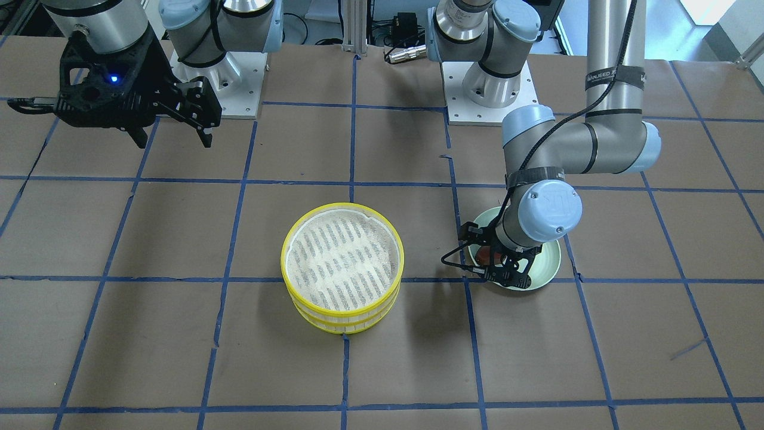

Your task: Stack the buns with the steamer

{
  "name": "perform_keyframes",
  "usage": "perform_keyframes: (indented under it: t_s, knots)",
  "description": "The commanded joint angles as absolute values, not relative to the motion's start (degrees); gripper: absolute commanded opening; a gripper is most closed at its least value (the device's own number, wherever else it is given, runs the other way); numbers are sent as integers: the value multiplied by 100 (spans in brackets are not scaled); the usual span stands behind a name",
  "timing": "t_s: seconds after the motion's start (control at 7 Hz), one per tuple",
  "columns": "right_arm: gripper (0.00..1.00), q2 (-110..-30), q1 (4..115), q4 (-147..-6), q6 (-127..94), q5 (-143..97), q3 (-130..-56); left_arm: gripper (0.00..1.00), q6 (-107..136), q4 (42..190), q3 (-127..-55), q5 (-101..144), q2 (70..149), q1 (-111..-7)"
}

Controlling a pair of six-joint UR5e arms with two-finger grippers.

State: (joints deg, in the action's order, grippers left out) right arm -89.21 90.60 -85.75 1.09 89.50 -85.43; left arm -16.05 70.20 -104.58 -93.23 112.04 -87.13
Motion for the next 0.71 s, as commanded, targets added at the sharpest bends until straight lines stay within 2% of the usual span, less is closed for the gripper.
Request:
perform_keyframes:
  t_s: [0.0, 0.14, 0.29, 0.43, 0.57]
  knots:
    - [91, -8912, 9000, -8587, 175, 8991, -8552, 79, -1626, 6987, -10450, -9298, 11268, -8710]
    - [91, -8912, 8991, -8587, 271, 9000, -8560, 50, -1635, 6987, -10450, -9308, 11276, -8710]
    - [91, -8912, 8983, -8587, 281, 9017, -8578, 36, -1617, 6987, -10450, -9308, 11268, -8710]
    - [92, -8921, 9000, -8587, 290, 9026, -8578, 15, -1600, 6996, -10459, -9308, 11268, -8710]
    - [92, -8912, 9009, -8587, 281, 9018, -8578, 10, -1600, 7005, -10459, -9299, 11268, -8701]
